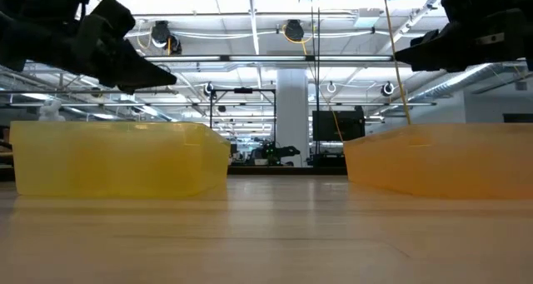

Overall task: Pick and place medicine bottles into bin by pill shape (circle, oval)
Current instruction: Return to Home Position

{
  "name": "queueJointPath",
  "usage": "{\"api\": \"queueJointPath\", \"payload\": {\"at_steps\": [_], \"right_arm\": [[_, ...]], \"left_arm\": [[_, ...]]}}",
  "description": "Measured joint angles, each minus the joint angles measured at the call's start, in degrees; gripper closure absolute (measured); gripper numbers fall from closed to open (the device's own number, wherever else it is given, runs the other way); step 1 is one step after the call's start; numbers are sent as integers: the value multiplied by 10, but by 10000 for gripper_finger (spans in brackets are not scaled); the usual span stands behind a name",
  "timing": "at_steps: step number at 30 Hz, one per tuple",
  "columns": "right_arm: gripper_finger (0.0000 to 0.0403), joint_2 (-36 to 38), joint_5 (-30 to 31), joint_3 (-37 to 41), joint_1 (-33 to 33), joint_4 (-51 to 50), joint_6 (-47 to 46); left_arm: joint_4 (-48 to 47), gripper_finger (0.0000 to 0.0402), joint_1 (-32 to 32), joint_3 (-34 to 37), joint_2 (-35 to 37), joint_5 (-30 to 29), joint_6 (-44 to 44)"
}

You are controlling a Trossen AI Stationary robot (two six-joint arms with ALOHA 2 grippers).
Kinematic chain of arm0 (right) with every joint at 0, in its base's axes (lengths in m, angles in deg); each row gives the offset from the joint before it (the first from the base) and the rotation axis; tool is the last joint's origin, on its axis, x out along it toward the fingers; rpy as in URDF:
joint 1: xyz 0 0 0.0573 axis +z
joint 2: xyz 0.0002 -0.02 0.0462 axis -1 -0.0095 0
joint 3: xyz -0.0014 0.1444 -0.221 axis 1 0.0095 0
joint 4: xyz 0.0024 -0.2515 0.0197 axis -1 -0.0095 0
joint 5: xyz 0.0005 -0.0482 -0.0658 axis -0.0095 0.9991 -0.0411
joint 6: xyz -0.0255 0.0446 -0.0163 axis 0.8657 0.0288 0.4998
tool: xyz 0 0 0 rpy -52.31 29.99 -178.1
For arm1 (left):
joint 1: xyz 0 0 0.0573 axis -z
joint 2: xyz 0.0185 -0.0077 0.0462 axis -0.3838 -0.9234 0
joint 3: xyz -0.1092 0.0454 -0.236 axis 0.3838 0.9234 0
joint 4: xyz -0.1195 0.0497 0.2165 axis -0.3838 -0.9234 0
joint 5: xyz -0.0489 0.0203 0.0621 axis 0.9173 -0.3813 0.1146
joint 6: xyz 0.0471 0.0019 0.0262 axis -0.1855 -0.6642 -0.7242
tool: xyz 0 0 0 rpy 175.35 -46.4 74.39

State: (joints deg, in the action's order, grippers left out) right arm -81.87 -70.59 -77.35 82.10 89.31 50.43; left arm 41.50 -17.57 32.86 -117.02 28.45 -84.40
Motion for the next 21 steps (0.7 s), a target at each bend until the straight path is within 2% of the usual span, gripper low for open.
{"api": "queueJointPath", "payload": {"at_steps": [9, 21], "right_arm": [[403, 26, 0, 0, 0, -15, 0], [403, 93, 4, 0, 0, -64, -7]], "left_arm": [[37, 395, -29, 62, 74, 33, 0], [36, 396, -31, 89, 96, 18, 9]]}}
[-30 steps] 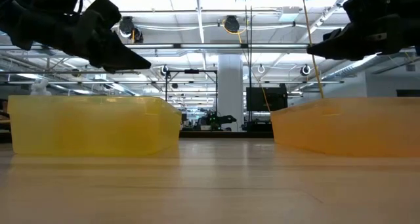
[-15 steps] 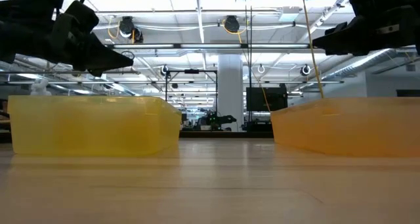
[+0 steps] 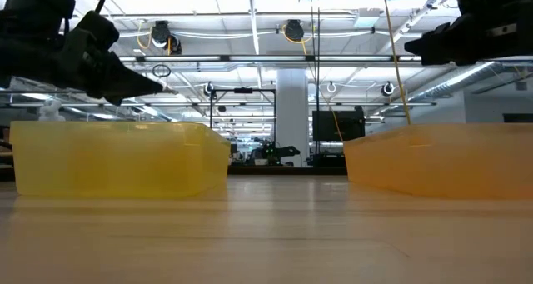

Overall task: Pick and place medicine bottles into bin by pill shape (circle, oval)
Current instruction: Return to Home Position

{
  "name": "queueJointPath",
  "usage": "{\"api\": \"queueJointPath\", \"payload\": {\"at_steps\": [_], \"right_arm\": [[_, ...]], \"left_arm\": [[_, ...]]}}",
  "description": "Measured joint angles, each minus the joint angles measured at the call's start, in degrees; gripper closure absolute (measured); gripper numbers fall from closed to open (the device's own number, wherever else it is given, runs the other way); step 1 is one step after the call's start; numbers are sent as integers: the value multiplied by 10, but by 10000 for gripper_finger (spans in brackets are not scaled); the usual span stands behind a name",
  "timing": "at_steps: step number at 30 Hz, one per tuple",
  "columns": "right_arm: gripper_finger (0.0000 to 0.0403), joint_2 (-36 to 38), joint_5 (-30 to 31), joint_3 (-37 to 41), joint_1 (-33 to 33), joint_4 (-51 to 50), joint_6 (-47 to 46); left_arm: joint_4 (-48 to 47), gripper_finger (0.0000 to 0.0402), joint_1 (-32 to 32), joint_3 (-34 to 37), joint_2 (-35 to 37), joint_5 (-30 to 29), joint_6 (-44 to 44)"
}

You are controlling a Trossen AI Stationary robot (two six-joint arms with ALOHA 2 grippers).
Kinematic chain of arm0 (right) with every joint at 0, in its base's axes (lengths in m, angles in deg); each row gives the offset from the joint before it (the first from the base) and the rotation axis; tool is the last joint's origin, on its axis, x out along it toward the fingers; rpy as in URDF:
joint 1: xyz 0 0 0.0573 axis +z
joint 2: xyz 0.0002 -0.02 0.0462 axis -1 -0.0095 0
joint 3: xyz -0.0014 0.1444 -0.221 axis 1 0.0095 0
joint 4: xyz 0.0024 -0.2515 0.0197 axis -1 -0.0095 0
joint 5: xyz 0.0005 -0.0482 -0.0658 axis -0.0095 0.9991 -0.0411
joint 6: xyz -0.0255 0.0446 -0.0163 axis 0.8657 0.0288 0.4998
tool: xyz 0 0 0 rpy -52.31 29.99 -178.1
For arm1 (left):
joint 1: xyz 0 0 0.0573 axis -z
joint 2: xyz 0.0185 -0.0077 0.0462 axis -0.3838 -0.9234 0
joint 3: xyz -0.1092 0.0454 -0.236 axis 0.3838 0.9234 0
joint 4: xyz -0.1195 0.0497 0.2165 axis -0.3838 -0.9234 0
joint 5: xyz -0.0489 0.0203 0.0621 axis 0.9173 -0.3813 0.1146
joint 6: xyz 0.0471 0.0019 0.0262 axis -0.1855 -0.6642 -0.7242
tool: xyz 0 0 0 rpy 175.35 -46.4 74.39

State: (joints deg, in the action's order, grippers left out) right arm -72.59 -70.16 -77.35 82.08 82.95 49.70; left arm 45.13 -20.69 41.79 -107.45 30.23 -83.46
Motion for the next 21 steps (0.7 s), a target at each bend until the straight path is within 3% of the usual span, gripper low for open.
{"api": "queueJointPath", "payload": {"at_steps": [21], "right_arm": [[403, 84, 9, 83, 0, 44, 3]], "left_arm": [[21, 398, 1, 14, 0, -1, -5]]}}
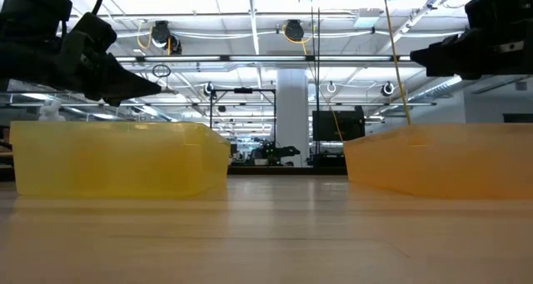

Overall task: Pick and place medicine bottles into bin by pill shape (circle, oval)
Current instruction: Return to Home Position

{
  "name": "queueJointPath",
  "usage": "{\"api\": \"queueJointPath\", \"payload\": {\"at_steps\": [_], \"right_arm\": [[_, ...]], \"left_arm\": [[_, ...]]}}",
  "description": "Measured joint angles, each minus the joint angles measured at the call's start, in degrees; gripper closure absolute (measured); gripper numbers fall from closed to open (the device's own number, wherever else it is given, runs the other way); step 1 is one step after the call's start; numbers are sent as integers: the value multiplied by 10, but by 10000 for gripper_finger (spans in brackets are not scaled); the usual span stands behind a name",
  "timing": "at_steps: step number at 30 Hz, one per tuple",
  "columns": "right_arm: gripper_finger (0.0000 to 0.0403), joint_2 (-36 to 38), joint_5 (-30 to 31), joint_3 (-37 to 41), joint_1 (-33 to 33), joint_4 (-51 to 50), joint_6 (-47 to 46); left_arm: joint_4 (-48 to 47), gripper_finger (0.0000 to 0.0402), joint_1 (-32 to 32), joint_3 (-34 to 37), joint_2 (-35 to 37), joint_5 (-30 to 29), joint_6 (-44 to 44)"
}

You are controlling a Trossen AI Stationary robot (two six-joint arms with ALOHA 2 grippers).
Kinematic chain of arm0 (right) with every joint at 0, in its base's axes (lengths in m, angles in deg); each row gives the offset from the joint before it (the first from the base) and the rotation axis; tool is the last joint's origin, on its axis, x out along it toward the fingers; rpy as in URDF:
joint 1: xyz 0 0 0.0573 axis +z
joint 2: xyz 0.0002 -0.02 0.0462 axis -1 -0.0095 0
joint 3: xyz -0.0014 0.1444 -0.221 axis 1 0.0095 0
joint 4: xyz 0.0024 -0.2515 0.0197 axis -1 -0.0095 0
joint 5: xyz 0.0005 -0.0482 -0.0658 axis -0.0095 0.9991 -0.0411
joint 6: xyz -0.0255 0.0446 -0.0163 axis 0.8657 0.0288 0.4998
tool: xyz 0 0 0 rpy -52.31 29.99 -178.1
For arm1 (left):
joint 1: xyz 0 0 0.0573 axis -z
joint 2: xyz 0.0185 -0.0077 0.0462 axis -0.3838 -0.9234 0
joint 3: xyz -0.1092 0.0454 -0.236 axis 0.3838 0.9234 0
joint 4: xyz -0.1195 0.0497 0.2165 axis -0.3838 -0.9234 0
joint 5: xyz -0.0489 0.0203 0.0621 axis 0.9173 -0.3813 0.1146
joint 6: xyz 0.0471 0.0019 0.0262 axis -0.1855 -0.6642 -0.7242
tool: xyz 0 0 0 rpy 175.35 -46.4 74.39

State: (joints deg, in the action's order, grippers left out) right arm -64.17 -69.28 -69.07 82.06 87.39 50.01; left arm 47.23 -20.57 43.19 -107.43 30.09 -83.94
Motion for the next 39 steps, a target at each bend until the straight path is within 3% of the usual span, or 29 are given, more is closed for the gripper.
{"api": "queueJointPath", "payload": {"at_steps": [13, 22, 29, 39], "right_arm": [[403, 70, 1, 2, 0, -57, -9], [403, 72, 7, 3, 10, -59, -30], [403, 72, 79, 3, 62, -59, -17], [403, 72, 92, 3, 88, -71, -26]], "left_arm": [[0, 392, 0, 0, 0, 0, 0], [0, 393, 0, 0, 0, 0, 0], [0, 398, 0, 0, 0, 0, -1], [4, 397, 0, 0, 0, 0, 0]]}}
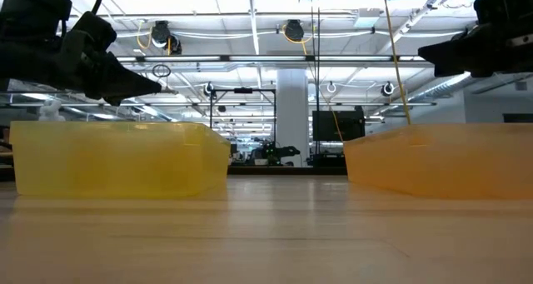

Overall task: Pick and place medicine bottles into bin by pill shape (circle, oval)
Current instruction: Return to Home Position

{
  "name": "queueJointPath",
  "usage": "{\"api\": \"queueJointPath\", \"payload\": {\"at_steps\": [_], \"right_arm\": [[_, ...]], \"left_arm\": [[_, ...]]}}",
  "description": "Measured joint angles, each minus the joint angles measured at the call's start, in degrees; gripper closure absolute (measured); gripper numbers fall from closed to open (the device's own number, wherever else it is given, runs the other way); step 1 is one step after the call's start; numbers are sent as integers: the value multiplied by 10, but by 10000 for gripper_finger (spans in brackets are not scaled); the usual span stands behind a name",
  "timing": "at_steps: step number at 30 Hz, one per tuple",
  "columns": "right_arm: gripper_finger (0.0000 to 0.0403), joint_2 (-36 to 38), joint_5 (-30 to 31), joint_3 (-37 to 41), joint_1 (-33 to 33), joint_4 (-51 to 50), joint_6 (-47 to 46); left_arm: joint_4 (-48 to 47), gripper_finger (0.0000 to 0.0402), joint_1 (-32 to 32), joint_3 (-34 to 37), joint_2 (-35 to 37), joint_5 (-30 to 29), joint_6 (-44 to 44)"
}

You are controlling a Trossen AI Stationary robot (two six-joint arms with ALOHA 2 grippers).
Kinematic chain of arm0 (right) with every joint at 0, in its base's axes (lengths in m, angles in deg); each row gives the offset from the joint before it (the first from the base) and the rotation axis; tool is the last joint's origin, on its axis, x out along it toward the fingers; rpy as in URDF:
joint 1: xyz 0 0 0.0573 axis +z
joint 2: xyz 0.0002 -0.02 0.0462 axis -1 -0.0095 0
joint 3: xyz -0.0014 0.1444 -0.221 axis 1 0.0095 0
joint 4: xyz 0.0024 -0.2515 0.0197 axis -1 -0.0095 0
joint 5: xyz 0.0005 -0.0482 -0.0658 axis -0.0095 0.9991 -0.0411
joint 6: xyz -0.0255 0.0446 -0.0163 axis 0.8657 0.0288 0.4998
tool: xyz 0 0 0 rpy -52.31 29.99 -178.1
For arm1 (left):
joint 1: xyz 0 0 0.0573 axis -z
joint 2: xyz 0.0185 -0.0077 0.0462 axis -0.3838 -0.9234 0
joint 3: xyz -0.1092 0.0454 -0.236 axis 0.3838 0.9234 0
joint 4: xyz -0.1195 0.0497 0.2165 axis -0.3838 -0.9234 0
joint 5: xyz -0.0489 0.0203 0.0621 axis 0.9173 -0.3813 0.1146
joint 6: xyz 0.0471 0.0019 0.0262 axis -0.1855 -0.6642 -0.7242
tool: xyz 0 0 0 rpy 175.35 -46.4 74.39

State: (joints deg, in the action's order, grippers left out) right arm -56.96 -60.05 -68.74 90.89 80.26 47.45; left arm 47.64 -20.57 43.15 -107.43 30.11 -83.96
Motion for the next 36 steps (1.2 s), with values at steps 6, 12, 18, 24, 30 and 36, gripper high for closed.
{"api": "queueJointPath", "payload": {"at_steps": [6, 12, 18, 24, 30, 36], "right_arm": [[403, 0, 0, 0, 8, -1, -22], [403, 0, 2, 0, 27, -13, -33], [403, 0, 1, 0, 32, -16, -34], [403, 0, 1, 0, 32, -10, -57], [403, -1, 1, 0, 32, 6, -58], [403, -1, 1, 0, 32, 9, -58]], "left_arm": [[4, 396, 0, 0, 0, 1, 0], [4, 392, 0, 0, 0, 7, -2], [4, 398, 0, 0, 6, 38, -10], [-7, 398, -1, 0, 56, 41, -30], [-85, 396, 10, 0, 114, 43, -10], [-146, 396, 31, 0, 174, 43, -13]]}}
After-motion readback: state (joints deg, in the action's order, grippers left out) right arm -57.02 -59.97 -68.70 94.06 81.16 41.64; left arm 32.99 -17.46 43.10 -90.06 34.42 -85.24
